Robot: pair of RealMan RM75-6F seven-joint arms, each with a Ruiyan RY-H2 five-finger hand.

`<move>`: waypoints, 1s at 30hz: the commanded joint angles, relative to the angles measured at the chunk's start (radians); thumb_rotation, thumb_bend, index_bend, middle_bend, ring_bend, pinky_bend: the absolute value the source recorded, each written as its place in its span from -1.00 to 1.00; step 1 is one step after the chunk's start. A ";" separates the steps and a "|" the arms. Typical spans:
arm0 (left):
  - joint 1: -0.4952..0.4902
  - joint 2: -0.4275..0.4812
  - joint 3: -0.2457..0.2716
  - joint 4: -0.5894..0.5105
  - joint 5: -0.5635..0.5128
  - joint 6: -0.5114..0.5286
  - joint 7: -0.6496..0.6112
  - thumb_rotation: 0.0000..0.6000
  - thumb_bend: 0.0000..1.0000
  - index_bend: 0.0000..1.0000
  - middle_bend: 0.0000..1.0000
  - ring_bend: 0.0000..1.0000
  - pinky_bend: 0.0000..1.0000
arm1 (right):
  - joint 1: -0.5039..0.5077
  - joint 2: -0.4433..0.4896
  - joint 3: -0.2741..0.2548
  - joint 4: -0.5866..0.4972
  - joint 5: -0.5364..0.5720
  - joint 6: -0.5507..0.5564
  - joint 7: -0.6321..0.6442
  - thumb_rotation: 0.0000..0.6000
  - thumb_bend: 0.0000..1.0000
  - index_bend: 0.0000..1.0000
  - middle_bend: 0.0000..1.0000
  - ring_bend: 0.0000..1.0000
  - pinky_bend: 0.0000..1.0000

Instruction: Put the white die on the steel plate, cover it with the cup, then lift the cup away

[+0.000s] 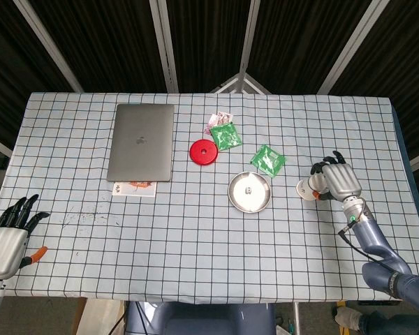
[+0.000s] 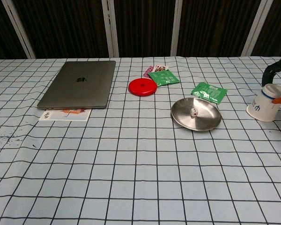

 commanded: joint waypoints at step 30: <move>0.009 0.040 0.016 0.051 0.032 0.031 -0.109 1.00 -0.45 -0.47 -1.00 -1.00 -0.74 | 0.110 0.065 0.071 -0.305 0.066 -0.021 -0.306 1.00 -0.34 -0.05 0.01 -0.46 -1.00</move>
